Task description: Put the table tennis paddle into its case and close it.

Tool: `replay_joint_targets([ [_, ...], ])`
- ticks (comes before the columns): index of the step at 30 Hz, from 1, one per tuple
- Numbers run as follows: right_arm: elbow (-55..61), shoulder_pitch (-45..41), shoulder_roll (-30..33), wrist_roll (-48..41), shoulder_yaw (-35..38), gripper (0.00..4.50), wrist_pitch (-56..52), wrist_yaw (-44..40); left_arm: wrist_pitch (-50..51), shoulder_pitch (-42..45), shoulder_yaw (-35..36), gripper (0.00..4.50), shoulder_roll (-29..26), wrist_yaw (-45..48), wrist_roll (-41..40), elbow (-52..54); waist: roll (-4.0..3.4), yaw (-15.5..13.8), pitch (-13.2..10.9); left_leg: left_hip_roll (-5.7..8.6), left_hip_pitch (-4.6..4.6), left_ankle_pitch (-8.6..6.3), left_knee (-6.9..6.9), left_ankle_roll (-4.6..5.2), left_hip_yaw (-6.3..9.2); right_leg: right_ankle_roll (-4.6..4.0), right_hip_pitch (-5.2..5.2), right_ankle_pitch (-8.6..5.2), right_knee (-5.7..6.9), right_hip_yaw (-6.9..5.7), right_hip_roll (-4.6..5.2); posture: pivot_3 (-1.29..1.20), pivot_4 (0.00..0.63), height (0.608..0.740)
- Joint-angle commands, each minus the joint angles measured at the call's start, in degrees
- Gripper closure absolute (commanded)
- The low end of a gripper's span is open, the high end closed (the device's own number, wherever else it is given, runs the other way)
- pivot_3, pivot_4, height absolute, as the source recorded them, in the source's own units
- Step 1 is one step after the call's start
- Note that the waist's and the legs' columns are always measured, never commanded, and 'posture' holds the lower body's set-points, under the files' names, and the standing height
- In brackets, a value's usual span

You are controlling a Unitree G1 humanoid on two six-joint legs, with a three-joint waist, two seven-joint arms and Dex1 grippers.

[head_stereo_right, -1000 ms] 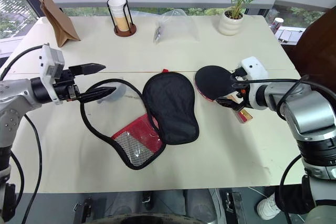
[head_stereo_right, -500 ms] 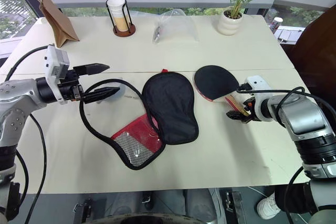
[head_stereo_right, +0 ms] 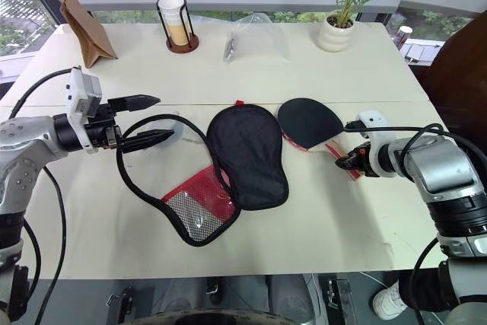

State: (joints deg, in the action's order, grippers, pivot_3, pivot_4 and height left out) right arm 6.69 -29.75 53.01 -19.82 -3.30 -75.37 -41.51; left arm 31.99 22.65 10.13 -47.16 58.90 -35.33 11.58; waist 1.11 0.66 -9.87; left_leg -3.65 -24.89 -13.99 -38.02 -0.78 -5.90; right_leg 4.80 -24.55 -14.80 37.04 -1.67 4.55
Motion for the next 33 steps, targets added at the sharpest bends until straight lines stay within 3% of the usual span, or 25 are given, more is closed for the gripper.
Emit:
replay_joint_targets([
  [1,8.3,-5.2,-0.8,-3.0,7.3,3.61,-8.5,2.4,-1.3,1.1,-0.3,0.00,0.1,0.3,0.5,0.8,-0.01,0.1,0.0,0.00,0.00,0.00,0.00,0.00,0.00,0.00,-0.01,0.00,0.01,0.00,0.00,0.00,0.150,0.734],
  [4,13.3,-7.8,-3.7,-5.7,10.5,3.61,-16.0,5.3,-1.7,1.9,-1.2,0.00,0.7,0.8,0.9,-0.2,-0.01,0.2,0.0,-0.04,0.00,0.00,0.01,0.00,0.02,0.00,-0.03,0.00,0.03,0.00,-0.05,0.00,0.150,0.734],
  [10,17.6,-8.0,-10.4,-16.6,14.3,3.61,-17.1,17.7,-2.5,5.0,-3.5,0.00,2.4,1.9,2.0,-2.8,0.00,0.0,0.0,0.00,-0.04,0.00,0.01,0.00,0.01,0.00,-0.02,0.00,0.02,-0.01,0.01,0.00,0.150,0.734],
  [13,19.9,-6.6,-15.1,-26.3,13.5,3.61,-17.1,28.5,-3.2,6.8,-4.8,0.00,3.2,2.8,2.5,-4.5,0.00,0.0,0.0,0.02,-0.09,0.00,0.00,0.01,0.03,0.07,-0.03,0.04,0.02,-0.01,0.01,0.00,0.150,0.734],
  [20,18.5,-5.1,-17.6,-51.8,9.7,3.61,-17.1,52.4,-3.9,8.4,-6.0,0.00,3.8,4.8,3.2,-6.9,0.00,0.1,0.0,0.01,-0.11,0.01,0.00,0.01,0.04,0.19,-0.05,0.11,0.03,-0.02,-0.01,0.00,0.150,0.734],
  [24,15.5,-6.2,-15.8,-65.0,7.0,3.61,-17.1,64.0,-3.4,8.7,-6.1,0.00,3.9,5.2,3.4,-6.9,0.00,0.2,0.0,0.00,-0.11,0.01,0.00,0.02,0.04,0.18,-0.05,0.11,0.03,-0.02,-0.01,0.00,0.150,0.734],
  [29,13.4,-7.7,-2.5,-90.9,-6.7,3.61,-1.8,81.3,-2.7,8.1,-6.0,0.00,3.6,5.3,3.1,-6.1,0.01,0.1,0.0,0.01,-0.15,0.01,-0.01,0.02,0.07,0.12,-0.05,0.07,0.00,-0.02,0.01,0.00,0.150,0.734],
  [33,13.4,-9.6,0.4,-93.2,-13.4,3.61,4.2,82.9,-2.3,7.3,-5.7,0.00,3.5,5.3,2.8,-5.6,0.02,0.5,0.0,-0.01,-0.18,0.00,-0.05,0.03,0.06,0.06,-0.09,0.04,-0.01,-0.01,-0.03,0.00,0.150,0.734],
])
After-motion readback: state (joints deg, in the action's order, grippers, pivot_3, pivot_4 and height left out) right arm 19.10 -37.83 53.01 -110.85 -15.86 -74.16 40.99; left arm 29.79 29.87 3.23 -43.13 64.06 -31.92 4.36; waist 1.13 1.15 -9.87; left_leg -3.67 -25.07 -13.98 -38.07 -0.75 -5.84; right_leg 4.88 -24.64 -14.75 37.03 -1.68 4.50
